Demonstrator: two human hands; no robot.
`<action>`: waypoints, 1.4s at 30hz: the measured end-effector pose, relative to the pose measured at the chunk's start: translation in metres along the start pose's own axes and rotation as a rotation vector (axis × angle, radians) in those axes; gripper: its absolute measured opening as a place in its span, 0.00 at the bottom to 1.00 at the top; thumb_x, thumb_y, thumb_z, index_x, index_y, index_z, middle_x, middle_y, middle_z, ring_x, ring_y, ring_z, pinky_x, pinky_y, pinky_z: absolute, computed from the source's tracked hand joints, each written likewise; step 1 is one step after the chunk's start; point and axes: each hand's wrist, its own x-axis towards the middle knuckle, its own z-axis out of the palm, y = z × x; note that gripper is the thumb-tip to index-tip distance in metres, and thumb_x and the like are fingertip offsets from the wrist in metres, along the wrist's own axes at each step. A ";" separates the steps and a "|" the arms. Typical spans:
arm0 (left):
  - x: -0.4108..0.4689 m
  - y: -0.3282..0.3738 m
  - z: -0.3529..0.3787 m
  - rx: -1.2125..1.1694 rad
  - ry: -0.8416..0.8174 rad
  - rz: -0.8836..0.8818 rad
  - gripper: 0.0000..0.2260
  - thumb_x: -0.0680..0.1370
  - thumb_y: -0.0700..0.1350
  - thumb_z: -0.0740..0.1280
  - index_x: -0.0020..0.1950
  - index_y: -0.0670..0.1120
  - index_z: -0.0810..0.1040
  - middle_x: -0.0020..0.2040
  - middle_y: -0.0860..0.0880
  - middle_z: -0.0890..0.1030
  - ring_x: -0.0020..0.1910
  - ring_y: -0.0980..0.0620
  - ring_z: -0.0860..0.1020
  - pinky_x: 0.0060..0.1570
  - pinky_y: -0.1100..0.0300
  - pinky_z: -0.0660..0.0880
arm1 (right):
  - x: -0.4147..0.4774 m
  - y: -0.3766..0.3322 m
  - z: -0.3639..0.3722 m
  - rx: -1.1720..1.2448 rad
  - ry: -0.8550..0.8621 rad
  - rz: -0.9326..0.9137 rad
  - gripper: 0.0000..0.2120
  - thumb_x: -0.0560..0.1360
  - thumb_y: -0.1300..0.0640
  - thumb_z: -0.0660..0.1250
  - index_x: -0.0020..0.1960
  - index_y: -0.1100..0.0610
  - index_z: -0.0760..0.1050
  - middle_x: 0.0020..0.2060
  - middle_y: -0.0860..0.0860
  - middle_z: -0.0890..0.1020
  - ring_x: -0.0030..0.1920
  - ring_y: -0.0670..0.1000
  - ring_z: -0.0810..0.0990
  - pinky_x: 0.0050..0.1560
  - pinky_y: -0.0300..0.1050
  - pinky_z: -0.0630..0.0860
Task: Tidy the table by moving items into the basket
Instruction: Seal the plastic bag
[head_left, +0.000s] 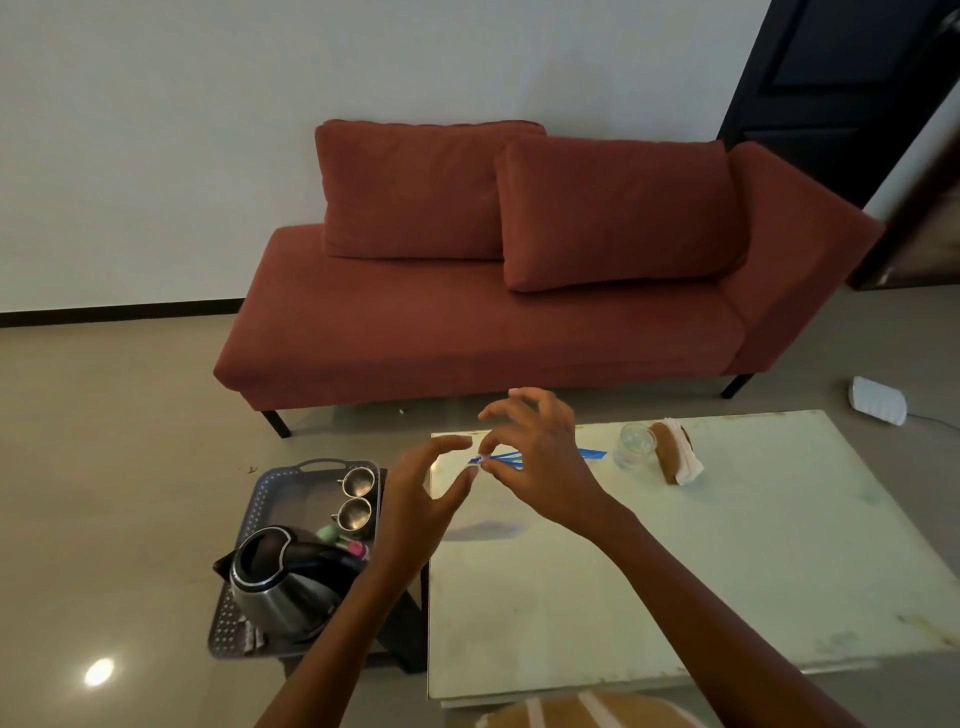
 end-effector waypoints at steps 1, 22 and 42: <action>0.002 0.001 0.000 0.049 0.011 0.054 0.08 0.73 0.53 0.67 0.51 0.59 0.74 0.51 0.65 0.76 0.43 0.60 0.76 0.48 0.65 0.72 | 0.000 0.001 0.001 -0.019 0.024 -0.019 0.07 0.65 0.51 0.68 0.39 0.53 0.82 0.51 0.51 0.83 0.60 0.50 0.68 0.56 0.50 0.61; 0.009 -0.012 -0.012 0.303 0.114 0.151 0.08 0.75 0.48 0.62 0.45 0.45 0.78 0.57 0.44 0.78 0.60 0.52 0.68 0.58 0.67 0.59 | -0.001 0.027 -0.003 -0.118 0.029 -0.071 0.06 0.66 0.52 0.69 0.39 0.54 0.81 0.46 0.50 0.83 0.57 0.48 0.65 0.53 0.48 0.64; 0.018 -0.024 -0.030 0.151 0.039 0.035 0.16 0.76 0.53 0.56 0.47 0.42 0.75 0.55 0.48 0.77 0.53 0.56 0.73 0.52 0.66 0.70 | -0.022 0.073 -0.039 -0.026 -0.122 0.250 0.07 0.75 0.56 0.67 0.49 0.58 0.79 0.55 0.52 0.79 0.60 0.50 0.71 0.52 0.38 0.65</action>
